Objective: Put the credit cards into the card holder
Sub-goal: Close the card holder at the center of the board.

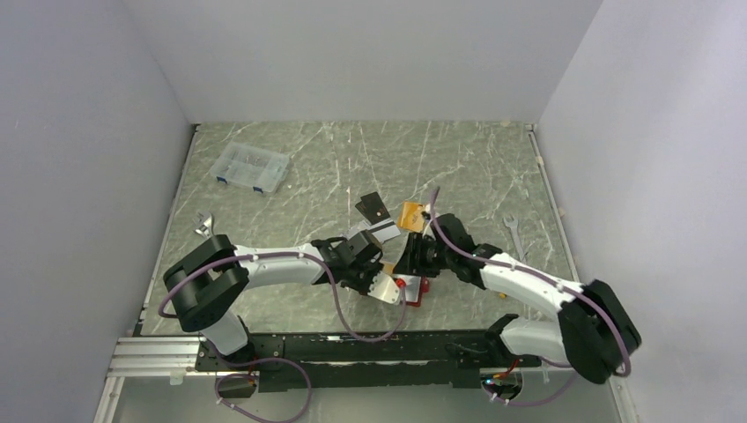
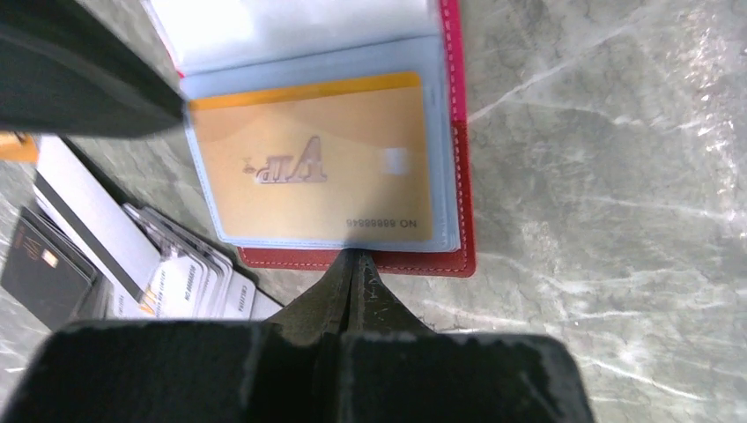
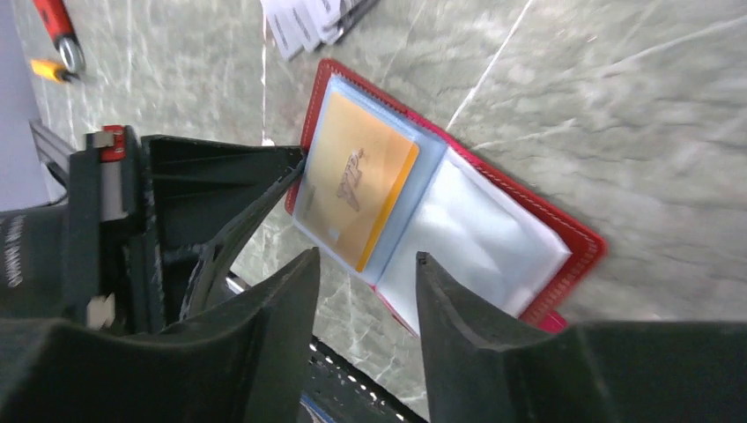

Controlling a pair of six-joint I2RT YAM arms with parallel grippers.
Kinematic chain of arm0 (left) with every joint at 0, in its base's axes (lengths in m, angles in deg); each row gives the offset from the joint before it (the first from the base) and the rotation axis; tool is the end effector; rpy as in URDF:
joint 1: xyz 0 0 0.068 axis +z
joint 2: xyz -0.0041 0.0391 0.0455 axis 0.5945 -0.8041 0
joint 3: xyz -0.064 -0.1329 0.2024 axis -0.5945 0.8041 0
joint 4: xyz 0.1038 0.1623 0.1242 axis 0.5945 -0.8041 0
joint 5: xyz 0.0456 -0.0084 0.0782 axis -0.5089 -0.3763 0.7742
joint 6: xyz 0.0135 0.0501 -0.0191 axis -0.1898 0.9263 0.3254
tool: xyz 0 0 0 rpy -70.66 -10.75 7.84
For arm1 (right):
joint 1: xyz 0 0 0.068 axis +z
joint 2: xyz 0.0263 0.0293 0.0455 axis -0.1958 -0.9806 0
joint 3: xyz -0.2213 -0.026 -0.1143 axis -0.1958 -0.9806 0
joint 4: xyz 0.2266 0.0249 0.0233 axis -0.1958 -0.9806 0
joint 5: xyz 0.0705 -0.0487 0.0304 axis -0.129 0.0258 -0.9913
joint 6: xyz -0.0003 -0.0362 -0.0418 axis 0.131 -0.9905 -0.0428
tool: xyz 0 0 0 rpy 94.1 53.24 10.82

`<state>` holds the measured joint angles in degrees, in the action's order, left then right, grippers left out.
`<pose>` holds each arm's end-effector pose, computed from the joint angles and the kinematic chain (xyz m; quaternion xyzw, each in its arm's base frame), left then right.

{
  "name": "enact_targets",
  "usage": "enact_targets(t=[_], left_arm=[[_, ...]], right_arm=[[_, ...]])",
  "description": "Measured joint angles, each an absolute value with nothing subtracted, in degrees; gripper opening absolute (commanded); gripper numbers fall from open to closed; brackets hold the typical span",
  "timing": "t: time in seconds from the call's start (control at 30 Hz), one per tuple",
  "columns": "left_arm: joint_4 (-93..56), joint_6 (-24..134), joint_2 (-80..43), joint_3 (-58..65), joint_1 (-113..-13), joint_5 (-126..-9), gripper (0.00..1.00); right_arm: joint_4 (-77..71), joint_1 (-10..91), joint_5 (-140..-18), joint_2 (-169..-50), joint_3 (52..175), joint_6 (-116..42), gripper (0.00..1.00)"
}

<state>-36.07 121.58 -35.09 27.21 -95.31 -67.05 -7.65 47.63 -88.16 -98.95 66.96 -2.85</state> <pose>0.1405 -0.2426 0.1570 0.8169 0.5076 -0.0755 0.2635 0.1638 0.1341 0.1646 -0.0169 0.9221 0.3338 0.1951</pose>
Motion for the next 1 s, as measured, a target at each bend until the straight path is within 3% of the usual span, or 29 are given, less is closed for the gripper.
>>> enact_targets(t=[0.2, 0.37, 0.53, 0.87, 0.97, 1.0], left_arm=[[-42.48, 115.92, -34.46, 23.02, -89.97, -70.00, 0.04], [-46.00, 110.52, -32.88, 18.75, -84.97, -73.06, 0.07], [-47.53, 105.65, -31.33, 16.50, -80.99, -76.88, 0.07], [-49.69, 97.71, -32.60, 15.74, -77.21, -84.66, 0.07], [-49.36, 94.00, -33.67, 15.78, -76.66, -86.94, 0.07], [-49.12, 93.08, -33.85, 15.85, -76.62, -87.57, 0.07]], right_arm=[[-19.61, 44.66, -81.43, -88.42, 71.18, -4.89, 0.64], [-26.60, 44.88, -76.60, -83.08, 71.40, -5.13, 0.99], [-29.68, 48.70, -72.62, -80.26, 68.97, -3.77, 1.00], [-32.52, 60.53, -60.30, -88.31, 68.40, 3.09, 0.67], [-33.94, 62.17, -56.30, -90.80, 68.54, 5.47, 0.53], [-34.34, 62.41, -55.07, -91.11, 68.54, 6.35, 0.44]])
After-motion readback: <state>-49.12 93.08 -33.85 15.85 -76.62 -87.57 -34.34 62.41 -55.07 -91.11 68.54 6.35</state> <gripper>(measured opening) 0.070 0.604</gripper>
